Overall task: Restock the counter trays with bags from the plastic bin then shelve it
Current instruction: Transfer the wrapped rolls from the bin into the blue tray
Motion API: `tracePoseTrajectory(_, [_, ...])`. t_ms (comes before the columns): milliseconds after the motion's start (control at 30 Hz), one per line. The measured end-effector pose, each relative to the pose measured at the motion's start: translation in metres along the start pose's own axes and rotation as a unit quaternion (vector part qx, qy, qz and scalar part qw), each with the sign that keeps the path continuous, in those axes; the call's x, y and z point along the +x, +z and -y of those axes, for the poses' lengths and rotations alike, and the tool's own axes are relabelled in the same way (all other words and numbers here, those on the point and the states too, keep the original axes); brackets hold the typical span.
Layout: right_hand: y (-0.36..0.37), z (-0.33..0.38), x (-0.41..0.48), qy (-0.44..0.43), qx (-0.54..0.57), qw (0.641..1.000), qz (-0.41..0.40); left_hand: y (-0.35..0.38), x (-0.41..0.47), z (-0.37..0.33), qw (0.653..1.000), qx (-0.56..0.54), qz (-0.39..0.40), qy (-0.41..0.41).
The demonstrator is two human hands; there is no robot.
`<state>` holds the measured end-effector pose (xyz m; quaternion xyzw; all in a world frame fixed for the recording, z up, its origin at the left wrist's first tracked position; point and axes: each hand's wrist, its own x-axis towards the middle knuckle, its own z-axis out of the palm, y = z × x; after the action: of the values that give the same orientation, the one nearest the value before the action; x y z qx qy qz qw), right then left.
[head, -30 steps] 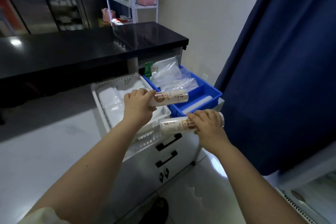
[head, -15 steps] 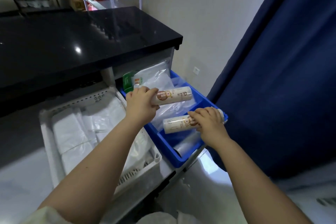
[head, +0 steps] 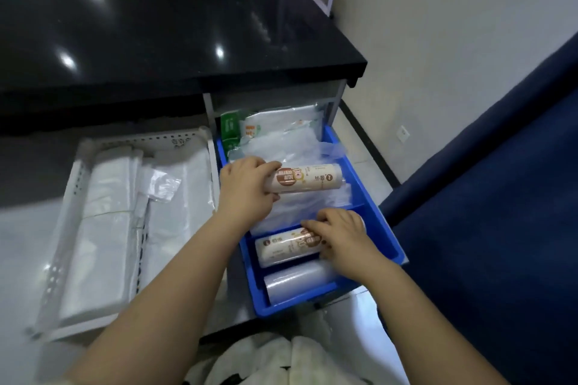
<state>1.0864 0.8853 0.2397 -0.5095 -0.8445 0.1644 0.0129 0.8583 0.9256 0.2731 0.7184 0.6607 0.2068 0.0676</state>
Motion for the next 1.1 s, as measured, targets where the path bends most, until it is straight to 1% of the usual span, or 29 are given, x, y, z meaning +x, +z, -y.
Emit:
tracePoseTrajectory(133, [-0.008,-0.013,0.007,-0.074,0.001,0.996,0.041,0.001,-0.014,-0.010,0.998,0.021,-0.024,-0.046])
tracePoseTrajectory(300, [-0.009,-0.020,0.007,-0.145,-0.011,0.988,0.045,0.003,-0.050,-0.024,0.991,0.018,-0.075,-0.107])
tracePoseTrajectory(433, [-0.009,-0.023,0.005,-0.202,-0.004,0.978,0.044,-0.001,-0.073,-0.031,0.987,0.030,-0.105,-0.121])
tracePoseTrajectory(500, [-0.008,-0.016,0.007,-0.243,0.006,0.969,0.047,-0.004,-0.080,-0.034,0.985,0.039,-0.116,-0.120])
tracePoseTrajectory(567, [-0.007,0.000,0.010,-0.291,0.012,0.954,0.070,-0.006,-0.086,-0.036,0.985,0.043,-0.123,-0.116])
tracePoseTrajectory(633, [-0.007,0.021,0.012,-0.342,-0.010,0.934,0.100,-0.009,-0.090,-0.036,0.985,0.050,-0.129,-0.107])
tracePoseTrajectory(700, [-0.005,0.037,0.015,-0.378,-0.048,0.918,0.111,-0.012,-0.095,-0.034,0.983,0.055,-0.139,-0.106])
tracePoseTrajectory(900, [-0.004,0.057,0.022,-0.380,-0.138,0.906,0.129,-0.015,-0.110,-0.029,0.980,0.046,-0.148,-0.129])
tracePoseTrajectory(967, [-0.005,0.056,0.022,-0.377,-0.144,0.907,0.120,-0.016,-0.113,-0.027,0.979,0.050,-0.144,-0.135])
tracePoseTrajectory(1100, [-0.013,0.048,0.013,-0.360,-0.111,0.922,0.096,-0.023,-0.112,-0.023,0.975,0.059,-0.157,-0.149])
